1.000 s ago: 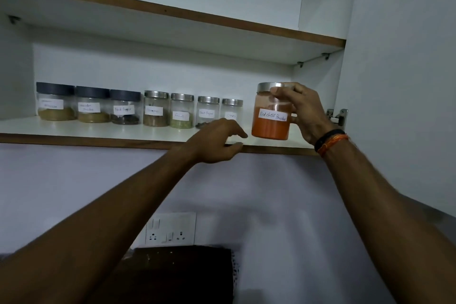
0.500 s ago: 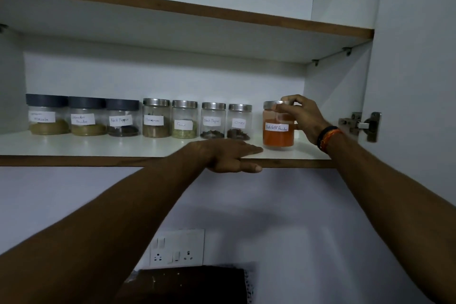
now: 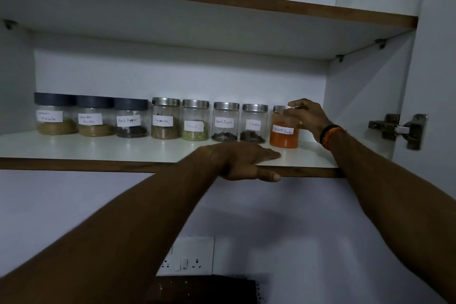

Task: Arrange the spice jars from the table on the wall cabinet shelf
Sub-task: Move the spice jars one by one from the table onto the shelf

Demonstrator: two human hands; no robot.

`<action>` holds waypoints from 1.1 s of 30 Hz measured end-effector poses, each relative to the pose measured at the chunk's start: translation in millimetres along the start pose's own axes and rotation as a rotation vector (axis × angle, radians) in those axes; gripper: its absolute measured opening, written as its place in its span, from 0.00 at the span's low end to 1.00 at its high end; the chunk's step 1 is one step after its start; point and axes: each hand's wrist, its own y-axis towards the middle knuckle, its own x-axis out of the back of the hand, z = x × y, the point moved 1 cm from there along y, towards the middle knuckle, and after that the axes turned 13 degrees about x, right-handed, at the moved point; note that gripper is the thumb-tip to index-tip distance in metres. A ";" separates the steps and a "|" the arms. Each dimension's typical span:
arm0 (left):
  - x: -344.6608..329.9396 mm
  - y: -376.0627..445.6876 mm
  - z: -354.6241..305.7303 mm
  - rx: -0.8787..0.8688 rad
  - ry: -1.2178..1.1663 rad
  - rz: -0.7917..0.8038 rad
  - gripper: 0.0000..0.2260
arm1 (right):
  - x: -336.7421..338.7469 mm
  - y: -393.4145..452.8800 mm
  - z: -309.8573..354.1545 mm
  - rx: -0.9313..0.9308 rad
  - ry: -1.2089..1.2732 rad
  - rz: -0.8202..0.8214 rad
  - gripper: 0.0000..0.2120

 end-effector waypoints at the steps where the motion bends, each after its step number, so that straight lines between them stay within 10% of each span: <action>1: -0.1 -0.1 0.2 0.004 -0.002 0.000 0.32 | -0.4 1.2 -1.9 0.006 -0.011 0.003 0.19; 33: 0.9 -3.6 -2.2 0.069 -0.058 -0.004 0.32 | -10.9 1.0 -9.9 0.063 -0.320 0.030 0.26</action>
